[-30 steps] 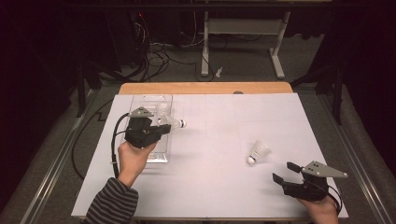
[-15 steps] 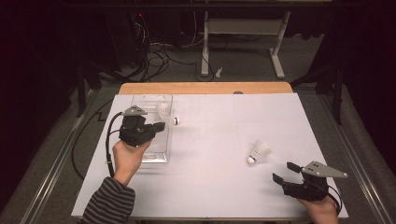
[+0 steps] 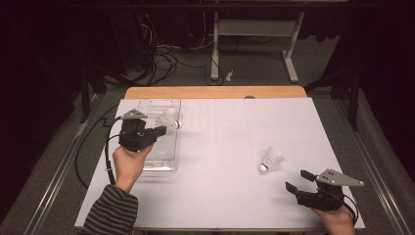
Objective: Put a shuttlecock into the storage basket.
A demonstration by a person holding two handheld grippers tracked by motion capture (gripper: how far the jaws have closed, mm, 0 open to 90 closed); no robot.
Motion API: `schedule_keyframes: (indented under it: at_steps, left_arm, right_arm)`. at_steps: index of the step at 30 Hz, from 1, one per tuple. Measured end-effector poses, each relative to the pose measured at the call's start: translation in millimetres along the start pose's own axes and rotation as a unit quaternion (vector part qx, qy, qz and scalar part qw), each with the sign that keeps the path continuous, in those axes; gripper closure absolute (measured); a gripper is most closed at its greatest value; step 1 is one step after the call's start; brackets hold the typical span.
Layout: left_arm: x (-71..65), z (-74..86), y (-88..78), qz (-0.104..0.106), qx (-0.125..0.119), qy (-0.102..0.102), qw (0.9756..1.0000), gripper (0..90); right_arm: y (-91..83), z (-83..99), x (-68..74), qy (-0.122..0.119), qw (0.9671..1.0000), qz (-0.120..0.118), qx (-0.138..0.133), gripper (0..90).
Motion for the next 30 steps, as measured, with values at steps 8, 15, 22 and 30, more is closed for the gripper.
schedule_keyframes:
  at_steps: [8,15,22,30]
  left_arm:
    - [10.3,0.2,-2.1,-0.014,0.0,-0.012,0.9998,89.7]
    - [19.2,-0.6,-1.4,-0.031,0.004,-0.017,0.9994,89.6]
    - [29.6,-2.3,0.6,-0.045,0.006,-0.03,0.9985,89.6]
    - [40.8,-3.9,5.0,-0.059,0.007,-0.044,0.9973,89.6]
  right_arm:
    - [0.1,0.1,0.0,0.0,1.0,0.0,0.001,26.7]
    - [0.3,0.1,-0.1,0.0,1.0,0.0,0.001,26.7]
    - [0.3,0.2,-0.1,0.001,1.0,0.0,0.001,26.7]
    - [0.4,0.2,-0.1,0.001,1.0,-0.001,0.002,26.6]
Point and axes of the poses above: each handheld gripper's, and its own axes: y roughly forward along the jaws, z roughly out of its underside, x roughly to its left, the point moved 3 cm from there along y, roughly forward along the jaws, and after that the axes turned 7 degrees about z, right-handed, at the moved point
